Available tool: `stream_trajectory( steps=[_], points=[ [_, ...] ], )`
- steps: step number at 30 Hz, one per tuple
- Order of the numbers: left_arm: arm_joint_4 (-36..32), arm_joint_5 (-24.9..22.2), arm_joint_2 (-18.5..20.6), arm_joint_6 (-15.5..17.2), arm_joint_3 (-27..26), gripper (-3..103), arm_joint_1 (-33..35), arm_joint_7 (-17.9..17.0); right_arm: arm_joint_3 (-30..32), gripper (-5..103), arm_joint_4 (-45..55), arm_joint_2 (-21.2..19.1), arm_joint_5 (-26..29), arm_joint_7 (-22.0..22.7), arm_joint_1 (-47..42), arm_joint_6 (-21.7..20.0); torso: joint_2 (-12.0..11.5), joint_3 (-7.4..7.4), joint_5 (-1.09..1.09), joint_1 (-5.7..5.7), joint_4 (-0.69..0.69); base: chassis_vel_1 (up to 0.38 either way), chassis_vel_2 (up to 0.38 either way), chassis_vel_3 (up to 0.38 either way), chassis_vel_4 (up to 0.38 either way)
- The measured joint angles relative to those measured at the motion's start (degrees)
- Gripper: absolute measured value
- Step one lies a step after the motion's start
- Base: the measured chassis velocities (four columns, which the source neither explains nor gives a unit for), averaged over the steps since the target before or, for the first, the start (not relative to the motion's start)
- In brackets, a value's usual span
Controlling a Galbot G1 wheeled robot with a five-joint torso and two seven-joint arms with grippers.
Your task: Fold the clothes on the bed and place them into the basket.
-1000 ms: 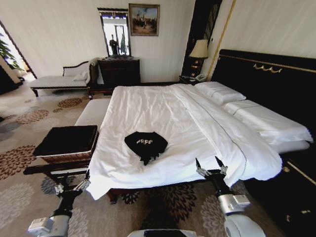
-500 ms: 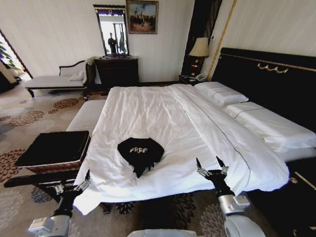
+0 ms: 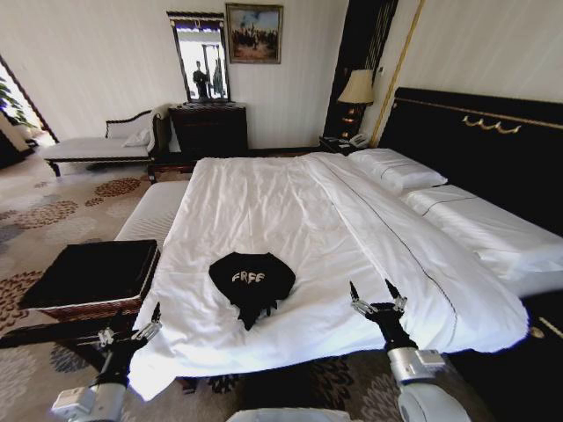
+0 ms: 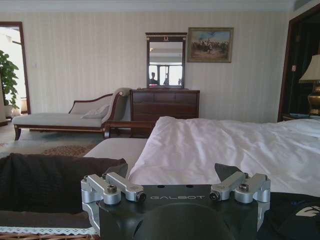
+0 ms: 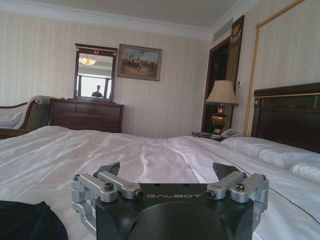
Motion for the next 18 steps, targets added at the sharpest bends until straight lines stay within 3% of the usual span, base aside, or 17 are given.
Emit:
stream_trajectory(
  steps=[15, 16, 17, 18],
  points=[
    [0.9, 0.1, 0.2, 0.1, 0.3, 99, -0.2, 0.0, -1.3, 100, -0.1, -0.9, 0.6, 1.7, 0.9, -0.3, 0.0, 0.00, 0.00, 0.01, 0.00, -0.095, 0.107, 0.104, -0.097],
    [1.1, 0.1, 0.2, 0.2, 0.3, 99, -0.2, 0.0, -1.8, 100, 0.4, -1.6, 3.1, 2.2, 1.1, -1.7, 0.0, 0.00, 0.00, 0.02, -0.01, 0.000, 0.000, 0.000, 0.000],
    [1.8, -0.4, 0.4, 0.5, 0.4, 99, -0.2, 0.0, -3.5, 100, 2.4, -4.8, 17.3, 4.2, 3.0, -10.3, 0.0, 0.00, 0.02, 0.01, -0.01, 0.000, 0.000, 0.000, 0.000],
    [2.4, -0.6, 0.5, 0.5, 0.5, 99, -0.1, 0.0, -3.8, 100, 3.1, -6.8, 25.0, 5.5, 5.1, -15.1, 0.0, 0.00, -0.01, -0.01, -0.01, 0.000, 0.000, 0.000, 0.000]
  ],
)
